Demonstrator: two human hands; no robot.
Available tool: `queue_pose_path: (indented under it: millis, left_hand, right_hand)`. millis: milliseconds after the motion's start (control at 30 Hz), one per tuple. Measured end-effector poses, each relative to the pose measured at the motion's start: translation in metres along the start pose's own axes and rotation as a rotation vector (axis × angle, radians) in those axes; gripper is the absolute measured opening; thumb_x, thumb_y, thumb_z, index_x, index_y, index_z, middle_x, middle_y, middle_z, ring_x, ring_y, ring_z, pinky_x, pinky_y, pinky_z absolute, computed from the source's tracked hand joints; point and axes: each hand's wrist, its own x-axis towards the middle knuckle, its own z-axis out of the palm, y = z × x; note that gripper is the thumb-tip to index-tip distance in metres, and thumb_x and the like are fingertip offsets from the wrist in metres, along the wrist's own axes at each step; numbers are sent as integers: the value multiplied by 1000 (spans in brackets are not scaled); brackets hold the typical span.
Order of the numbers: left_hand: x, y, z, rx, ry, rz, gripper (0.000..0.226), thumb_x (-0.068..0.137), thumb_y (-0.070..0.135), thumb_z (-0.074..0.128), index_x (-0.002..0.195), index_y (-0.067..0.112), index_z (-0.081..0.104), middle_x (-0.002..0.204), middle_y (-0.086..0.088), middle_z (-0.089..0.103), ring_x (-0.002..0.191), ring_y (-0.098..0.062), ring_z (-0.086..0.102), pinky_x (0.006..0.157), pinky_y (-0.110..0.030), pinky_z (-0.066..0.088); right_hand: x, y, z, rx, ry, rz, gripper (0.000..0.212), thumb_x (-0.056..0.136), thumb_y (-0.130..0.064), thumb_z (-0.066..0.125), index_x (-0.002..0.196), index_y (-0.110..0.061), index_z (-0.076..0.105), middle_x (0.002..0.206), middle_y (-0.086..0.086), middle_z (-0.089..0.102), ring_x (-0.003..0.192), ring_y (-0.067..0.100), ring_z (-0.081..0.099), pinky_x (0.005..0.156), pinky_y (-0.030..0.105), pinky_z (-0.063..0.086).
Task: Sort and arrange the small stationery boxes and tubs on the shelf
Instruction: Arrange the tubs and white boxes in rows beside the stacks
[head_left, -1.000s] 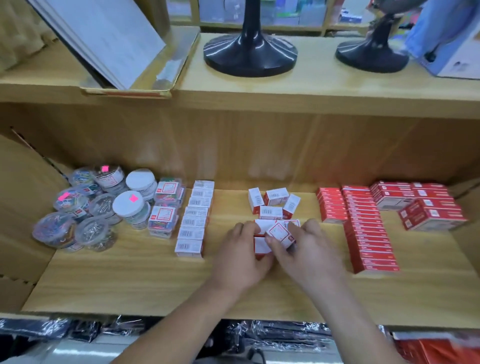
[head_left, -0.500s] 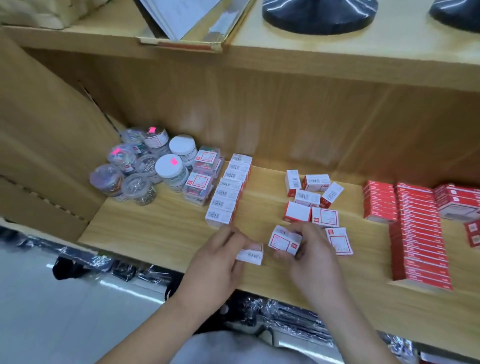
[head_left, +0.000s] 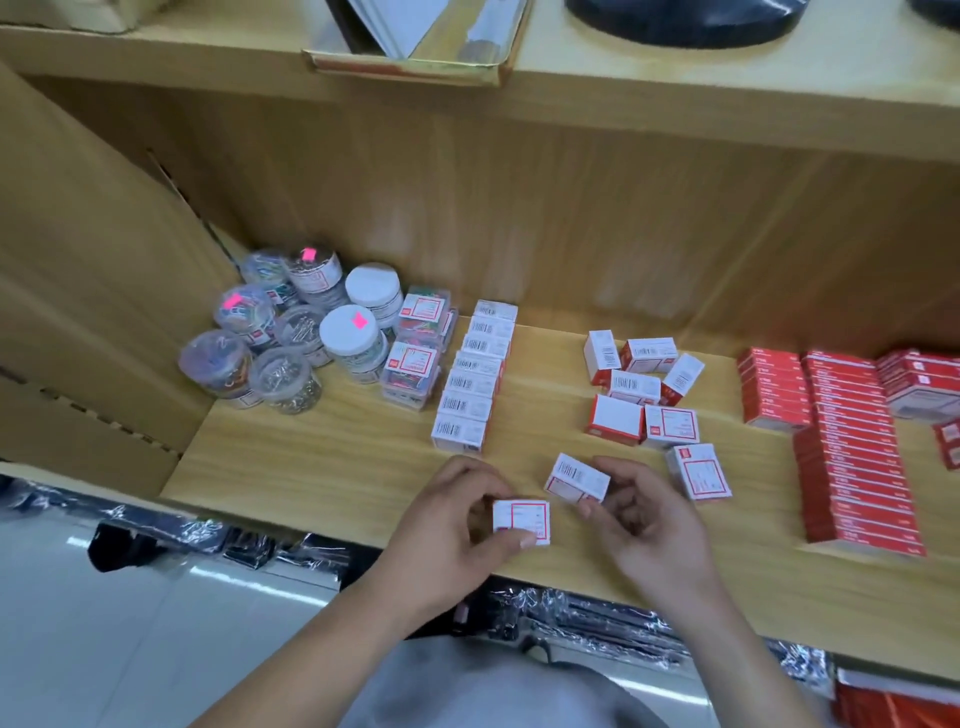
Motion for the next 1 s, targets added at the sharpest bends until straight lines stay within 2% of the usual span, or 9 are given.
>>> queue_pose_path:
  millis: [67, 200, 367, 500, 567, 700, 767, 900, 1000]
  left_hand:
    - [-3, 0, -5, 38, -31, -68, 39, 71, 42, 85, 96, 37, 55, 92, 15, 64, 83, -8, 62, 74, -29, 52]
    - [3, 5, -17, 270, -159, -19, 49, 80, 46, 71, 125, 42, 51, 108, 20, 62, 100, -3, 59, 89, -20, 47]
    - [18, 28, -42, -162, -41, -59, 24, 76, 27, 75, 96, 27, 61, 81, 2, 69, 74, -23, 63, 71, -41, 54]
    - [41, 30, -73, -222, 90, -9, 33, 74, 22, 74, 103, 31, 61, 84, 5, 68, 77, -21, 63, 73, -39, 52]
    - [52, 27, -90, -144, 99, 1, 38, 79, 29, 71, 115, 35, 62, 90, 13, 67, 76, -8, 62, 72, -32, 50]
    - [76, 20, -120, 81, 158, 125, 28, 80, 20, 68, 102, 35, 60, 99, 15, 64, 86, -10, 64, 76, -40, 55]
    - [87, 22, -129, 155, 177, 161, 30, 80, 14, 69, 100, 35, 61, 97, 20, 59, 90, -7, 60, 78, -37, 54]
    - [109, 28, -133, 266, 211, 224, 30, 78, 16, 77, 100, 34, 65, 89, 24, 59, 88, -4, 57, 77, -27, 48]
    - [128, 26, -125, 237, 166, 148, 26, 78, 13, 74, 96, 30, 66, 91, 13, 62, 82, -7, 63, 74, -36, 54]
  right_hand:
    - [0, -7, 4, 40, 17, -3, 37, 80, -9, 82, 110, -26, 70, 76, 5, 67, 64, 12, 56, 61, 27, 47]
    - [4, -17, 5, 136, 58, 31, 29, 82, -7, 79, 107, -21, 73, 80, 4, 69, 65, 9, 53, 64, 19, 47]
    - [9, -36, 11, 116, 70, 56, 30, 81, 0, 79, 100, -22, 75, 80, 3, 70, 65, 13, 56, 64, 17, 48]
    - [44, -78, 30, 35, 104, -31, 30, 83, -4, 78, 103, -25, 72, 75, -16, 67, 66, 9, 60, 66, 14, 50]
    - [73, -100, 42, -38, 108, -104, 27, 84, -10, 78, 103, -28, 70, 75, -21, 66, 65, 5, 60, 65, 12, 49]
    - [127, -124, 69, -114, 95, -122, 25, 83, -14, 80, 96, -32, 69, 85, -3, 73, 64, 7, 61, 62, 14, 47]
    - [147, -120, 76, -198, 106, -141, 21, 82, -16, 81, 95, -29, 72, 83, 0, 73, 68, 13, 65, 64, 19, 49]
    - [165, -110, 84, -343, 161, -117, 26, 80, -11, 79, 104, -19, 74, 88, 2, 72, 68, -3, 62, 65, 3, 42]
    - [163, -107, 93, -235, 244, -48, 30, 80, -11, 81, 99, -23, 59, 91, 1, 69, 71, 1, 65, 75, 22, 53]
